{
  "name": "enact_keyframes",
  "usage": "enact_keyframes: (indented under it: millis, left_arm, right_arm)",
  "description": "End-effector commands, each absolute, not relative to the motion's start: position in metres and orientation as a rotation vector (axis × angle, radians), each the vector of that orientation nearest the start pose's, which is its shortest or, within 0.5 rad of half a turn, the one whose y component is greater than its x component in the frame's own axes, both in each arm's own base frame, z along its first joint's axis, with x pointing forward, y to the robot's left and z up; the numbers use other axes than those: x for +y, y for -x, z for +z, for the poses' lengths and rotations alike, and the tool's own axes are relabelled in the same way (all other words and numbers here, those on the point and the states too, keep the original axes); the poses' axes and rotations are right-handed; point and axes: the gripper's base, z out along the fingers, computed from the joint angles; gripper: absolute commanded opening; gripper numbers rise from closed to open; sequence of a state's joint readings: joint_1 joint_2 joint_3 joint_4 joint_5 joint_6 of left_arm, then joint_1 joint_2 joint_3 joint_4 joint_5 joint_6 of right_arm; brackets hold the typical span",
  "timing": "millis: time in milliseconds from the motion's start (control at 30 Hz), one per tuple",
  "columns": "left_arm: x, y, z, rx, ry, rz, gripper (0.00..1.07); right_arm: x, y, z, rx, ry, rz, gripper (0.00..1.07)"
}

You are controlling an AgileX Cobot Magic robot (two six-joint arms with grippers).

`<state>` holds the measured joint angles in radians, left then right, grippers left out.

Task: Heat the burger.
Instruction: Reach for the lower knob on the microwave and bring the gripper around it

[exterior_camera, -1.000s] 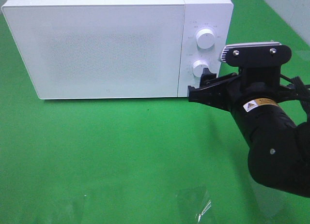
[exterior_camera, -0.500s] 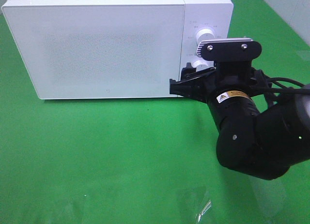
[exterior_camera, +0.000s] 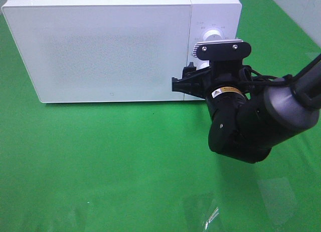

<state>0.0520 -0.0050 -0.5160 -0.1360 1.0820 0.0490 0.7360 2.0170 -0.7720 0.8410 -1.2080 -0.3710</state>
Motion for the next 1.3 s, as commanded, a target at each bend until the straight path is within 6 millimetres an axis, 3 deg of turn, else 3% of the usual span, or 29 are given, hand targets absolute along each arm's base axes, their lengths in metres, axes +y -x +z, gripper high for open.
enact_keyframes:
  millis: [33, 467, 1300]
  left_arm:
    - [-0.011, 0.01, 0.281, 2.013, -0.006, -0.099, 1.0]
    - [-0.011, 0.01, 0.281, 2.013, -0.006, -0.099, 1.0]
    - [-0.011, 0.01, 0.281, 2.013, -0.006, -0.099, 1.0]
  right_arm:
    - [0.184, -0.309, 0.131, 1.625, 0.039, -0.089, 0.76]
    - [0.188, -0.326, 0.109, 1.662, 0.046, -0.098, 0.76]
    - [0.185, -0.325, 0.118, 1.639, 0.02, -0.116, 0.76]
